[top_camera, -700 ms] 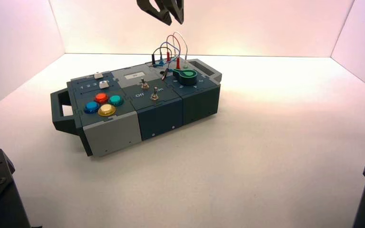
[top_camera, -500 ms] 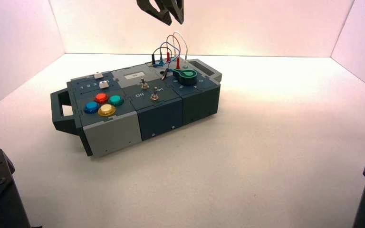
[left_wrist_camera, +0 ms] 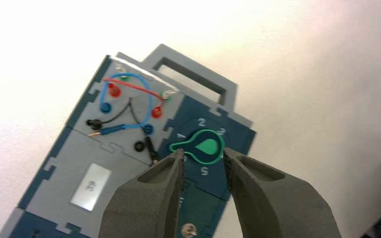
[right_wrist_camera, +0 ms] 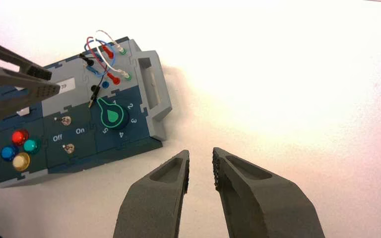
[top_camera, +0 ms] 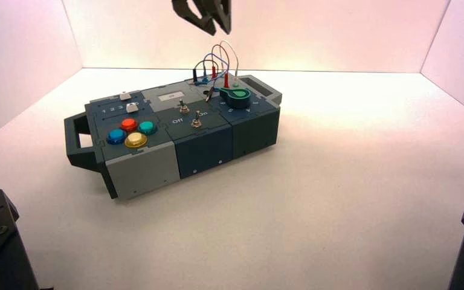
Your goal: Move the left gripper to the left.
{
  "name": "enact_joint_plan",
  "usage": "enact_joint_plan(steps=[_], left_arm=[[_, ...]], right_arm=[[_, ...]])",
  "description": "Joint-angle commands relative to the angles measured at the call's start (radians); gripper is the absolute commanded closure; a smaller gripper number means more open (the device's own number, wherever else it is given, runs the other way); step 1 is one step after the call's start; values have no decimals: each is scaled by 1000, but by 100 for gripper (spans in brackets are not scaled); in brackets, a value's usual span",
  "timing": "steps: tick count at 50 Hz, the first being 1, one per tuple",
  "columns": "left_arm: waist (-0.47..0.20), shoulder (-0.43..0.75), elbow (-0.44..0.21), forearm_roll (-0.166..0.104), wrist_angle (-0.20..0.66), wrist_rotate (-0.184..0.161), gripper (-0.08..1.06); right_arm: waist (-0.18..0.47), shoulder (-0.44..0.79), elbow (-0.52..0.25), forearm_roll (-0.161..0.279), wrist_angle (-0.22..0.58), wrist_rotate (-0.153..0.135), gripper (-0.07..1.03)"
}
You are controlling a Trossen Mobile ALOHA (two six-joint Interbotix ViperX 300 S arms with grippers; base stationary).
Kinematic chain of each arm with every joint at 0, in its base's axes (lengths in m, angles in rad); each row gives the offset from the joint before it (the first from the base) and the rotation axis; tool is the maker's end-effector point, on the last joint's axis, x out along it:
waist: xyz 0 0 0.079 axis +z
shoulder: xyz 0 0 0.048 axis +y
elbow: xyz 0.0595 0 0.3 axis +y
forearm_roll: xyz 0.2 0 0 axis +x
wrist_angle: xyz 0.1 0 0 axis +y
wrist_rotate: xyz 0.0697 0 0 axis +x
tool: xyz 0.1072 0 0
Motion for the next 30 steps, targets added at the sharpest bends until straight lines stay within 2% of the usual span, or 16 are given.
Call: enact_joint_plan(steps=[1,17,30], left_arm=[[41,-14,-14,9,-20,3,53],[140,-20,12,28,-17,26,53],[288,-77,52,35,-17,43,53]], right_arm=[[0,-15,-35,3,-5,-3,68],[0,-23,-32,3,-3,-3,68],[0,-21,-29,3,-6,-3,68]])
